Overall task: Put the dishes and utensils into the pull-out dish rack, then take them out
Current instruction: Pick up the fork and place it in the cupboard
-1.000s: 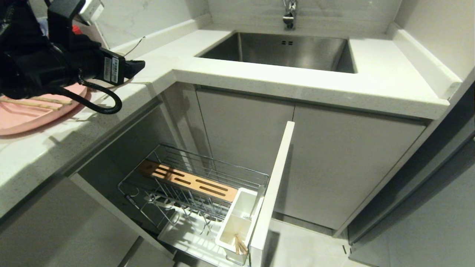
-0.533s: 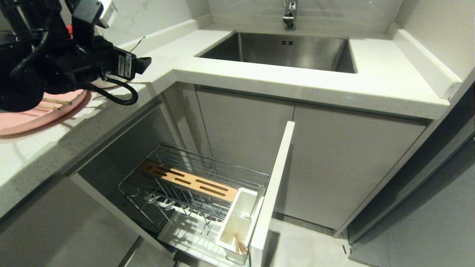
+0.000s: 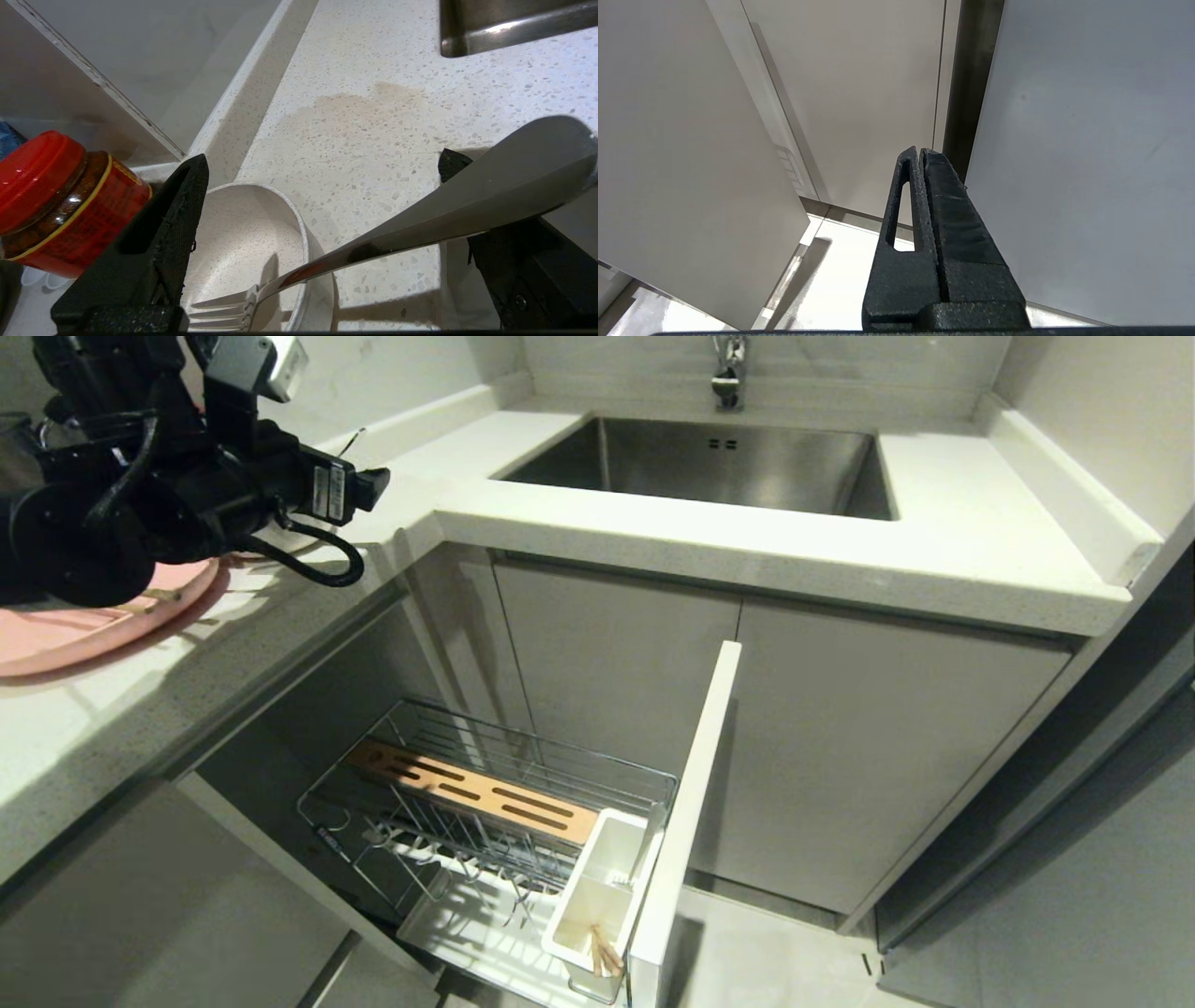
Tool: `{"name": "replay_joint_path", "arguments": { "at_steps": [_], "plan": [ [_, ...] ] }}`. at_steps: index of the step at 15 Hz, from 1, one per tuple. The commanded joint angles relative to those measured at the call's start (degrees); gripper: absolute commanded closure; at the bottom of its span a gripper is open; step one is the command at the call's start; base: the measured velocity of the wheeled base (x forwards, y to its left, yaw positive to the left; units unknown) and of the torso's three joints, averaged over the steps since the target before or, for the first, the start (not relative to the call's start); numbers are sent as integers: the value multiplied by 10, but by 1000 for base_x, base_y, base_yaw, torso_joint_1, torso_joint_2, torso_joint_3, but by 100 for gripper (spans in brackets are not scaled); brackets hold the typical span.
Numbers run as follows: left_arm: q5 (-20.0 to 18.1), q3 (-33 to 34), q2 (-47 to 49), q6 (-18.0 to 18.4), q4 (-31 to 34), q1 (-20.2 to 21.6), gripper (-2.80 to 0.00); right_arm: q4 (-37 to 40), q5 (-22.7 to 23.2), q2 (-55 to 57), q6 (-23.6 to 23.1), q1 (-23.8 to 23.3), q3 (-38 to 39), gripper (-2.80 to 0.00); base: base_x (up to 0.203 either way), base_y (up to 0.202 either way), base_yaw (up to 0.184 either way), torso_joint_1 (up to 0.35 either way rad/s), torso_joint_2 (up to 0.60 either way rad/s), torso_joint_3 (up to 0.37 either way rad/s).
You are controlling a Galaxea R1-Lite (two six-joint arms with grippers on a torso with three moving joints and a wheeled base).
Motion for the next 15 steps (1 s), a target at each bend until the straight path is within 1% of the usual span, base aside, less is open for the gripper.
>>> {"name": "replay_joint_path", "arguments": {
  "at_steps": [1, 2, 3, 8, 15],
  "plan": [
    [0, -1, 3, 1, -2, -4, -280, -1, 0, 0, 0, 0, 15, 0, 0, 0, 0, 0, 0, 0],
    [0, -1, 4, 0, -2, -6, -277, -1, 0, 0, 0, 0, 15, 0, 0, 0, 0, 0, 0, 0],
    [-1, 0, 4, 0, -1, -6, 0, -1, 0, 0, 0, 0, 15, 0, 0, 0, 0, 0, 0, 0],
    [-3, 0, 3, 0, -5, -10, 0, -1, 0, 0, 0, 0, 15, 0, 0, 0, 0, 0, 0, 0],
    [-2, 3, -10, 3, -36, -11, 0, -1, 0, 0, 0, 0, 15, 0, 0, 0, 0, 0, 0, 0]
  ]
}}
